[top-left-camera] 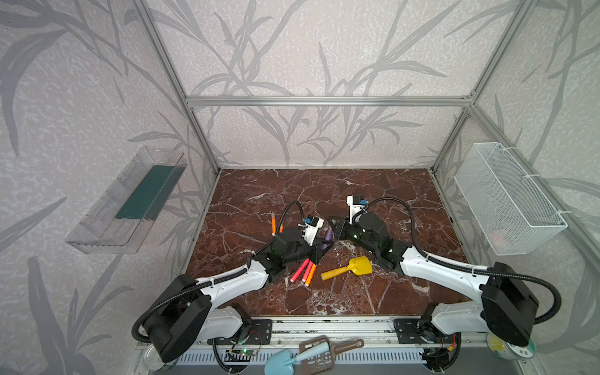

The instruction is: Insert the pens into the pen caps

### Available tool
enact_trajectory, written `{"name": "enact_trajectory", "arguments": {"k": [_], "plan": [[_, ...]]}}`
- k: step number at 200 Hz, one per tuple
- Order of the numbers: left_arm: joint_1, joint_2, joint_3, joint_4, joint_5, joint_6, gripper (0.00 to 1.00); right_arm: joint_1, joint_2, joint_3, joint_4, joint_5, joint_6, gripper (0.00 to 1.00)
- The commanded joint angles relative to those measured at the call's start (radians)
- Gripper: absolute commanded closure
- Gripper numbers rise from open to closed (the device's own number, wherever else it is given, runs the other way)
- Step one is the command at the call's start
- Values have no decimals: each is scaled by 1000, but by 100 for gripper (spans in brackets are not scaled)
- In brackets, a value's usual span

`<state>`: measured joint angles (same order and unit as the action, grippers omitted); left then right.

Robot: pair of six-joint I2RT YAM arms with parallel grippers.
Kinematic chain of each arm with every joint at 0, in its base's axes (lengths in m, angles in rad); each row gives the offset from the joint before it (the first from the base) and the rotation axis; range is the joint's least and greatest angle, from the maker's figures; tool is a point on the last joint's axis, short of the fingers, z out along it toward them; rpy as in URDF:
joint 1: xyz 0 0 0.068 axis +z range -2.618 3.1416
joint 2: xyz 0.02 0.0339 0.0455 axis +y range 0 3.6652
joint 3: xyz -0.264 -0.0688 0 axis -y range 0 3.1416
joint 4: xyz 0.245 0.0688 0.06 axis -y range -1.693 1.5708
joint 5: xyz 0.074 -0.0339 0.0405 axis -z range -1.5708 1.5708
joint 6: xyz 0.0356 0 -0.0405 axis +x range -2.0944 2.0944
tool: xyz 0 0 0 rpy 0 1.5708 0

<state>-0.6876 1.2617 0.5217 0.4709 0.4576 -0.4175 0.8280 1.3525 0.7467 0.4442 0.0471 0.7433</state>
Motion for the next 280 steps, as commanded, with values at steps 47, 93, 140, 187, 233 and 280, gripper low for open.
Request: {"name": "enact_trajectory", "arguments": {"k": [47, 93, 140, 187, 233, 280], "plan": [[88, -52, 134, -21, -57, 67, 100, 76, 53, -36, -25, -91, 35, 100], [70, -97, 139, -82, -333, 138, 100, 216, 157, 7, -17, -14, 155, 100], [58, -114, 144, -92, -385, 122, 100, 251, 147, -38, 24, 62, 207, 100], [149, -111, 133, -7, -79, 0, 100, 251, 176, -138, 338, -4, 100, 100], [200, -158, 123, -12, -4, -16, 100, 255, 151, -178, 404, -20, 41, 100], [201, -149, 116, -80, -108, 35, 100, 262, 141, -99, 203, 33, 94, 100]]}}
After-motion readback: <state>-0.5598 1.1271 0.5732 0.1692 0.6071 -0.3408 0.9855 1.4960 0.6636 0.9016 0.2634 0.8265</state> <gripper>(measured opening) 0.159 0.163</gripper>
